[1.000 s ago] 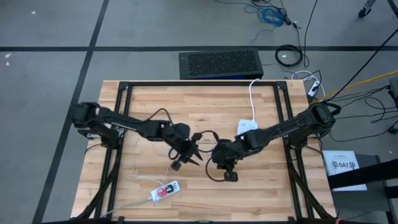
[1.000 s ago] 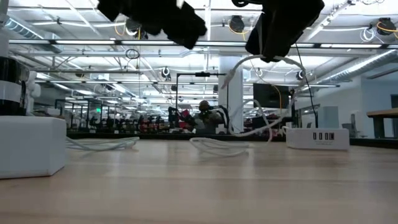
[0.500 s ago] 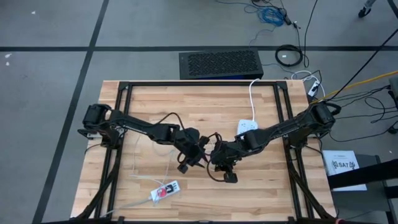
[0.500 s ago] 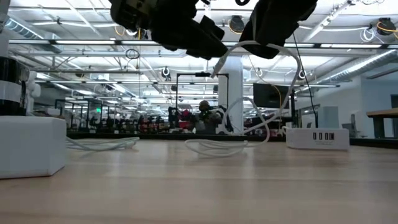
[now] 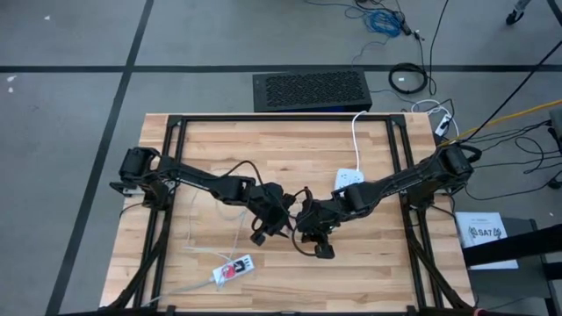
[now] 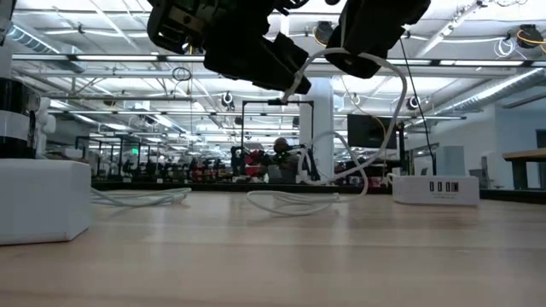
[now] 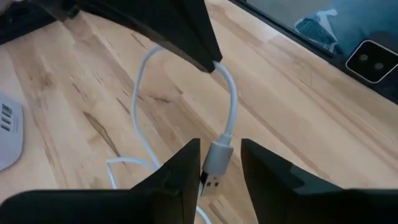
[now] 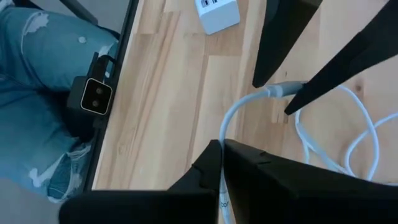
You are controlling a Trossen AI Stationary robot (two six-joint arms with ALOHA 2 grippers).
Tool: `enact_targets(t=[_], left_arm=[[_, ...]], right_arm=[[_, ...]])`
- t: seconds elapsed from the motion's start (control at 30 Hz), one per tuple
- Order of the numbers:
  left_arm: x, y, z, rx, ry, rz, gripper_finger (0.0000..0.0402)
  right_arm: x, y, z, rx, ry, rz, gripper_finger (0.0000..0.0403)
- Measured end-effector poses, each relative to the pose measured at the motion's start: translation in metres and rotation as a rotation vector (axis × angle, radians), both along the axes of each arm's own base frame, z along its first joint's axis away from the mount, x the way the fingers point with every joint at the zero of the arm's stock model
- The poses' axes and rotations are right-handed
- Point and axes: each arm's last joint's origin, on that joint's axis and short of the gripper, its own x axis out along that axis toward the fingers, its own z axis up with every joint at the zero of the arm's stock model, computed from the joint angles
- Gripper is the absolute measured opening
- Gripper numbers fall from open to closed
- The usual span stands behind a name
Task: Insert USB
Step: Insert the white charger cable into the blue adapter
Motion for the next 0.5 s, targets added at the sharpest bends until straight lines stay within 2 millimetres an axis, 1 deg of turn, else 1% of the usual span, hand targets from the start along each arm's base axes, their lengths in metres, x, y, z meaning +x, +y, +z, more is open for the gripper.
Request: enact_targets(t=[0.1, 0.17, 0.23, 0.33, 0.37, 0.5], left_arm=[[-0.0001, 0.0, -0.0012, 0.001, 0.007, 0.0, 0.0117], [-0.0001, 0.0, -0.0011, 0.001, 0.007, -0.001, 0.0104], [-0.0009, -0.0003, -0.0019, 0.004, 0.015, -0.009, 0.0081], [-0.002, -0.0014, -0.0023, -0.021, 0.029, -0.04, 0.0029], [-0.0022, -0.0017, -0.0022, -0.031, 0.031, -0.049, 0.0019], [-0.0025, -0.003, -0.002, -0.043, 0.034, -0.058, 0.0016]], right_arm=[[0.0, 0.0001, 0.0, 0.004, 0.003, -0.006, 0.0], [-0.0001, 0.0002, 0.0, 0.006, 0.004, -0.008, 0.0], [-0.0002, 0.0002, -0.0001, 0.007, 0.006, -0.011, 0.0], [-0.0004, 0.0007, -0.0001, 0.007, 0.007, -0.009, 0.0], [-0.0004, 0.0009, -0.0001, 0.006, 0.006, -0.009, 0.0], [-0.0004, 0.0007, -0.0003, -0.01, 0.003, -0.021, 0.0]])
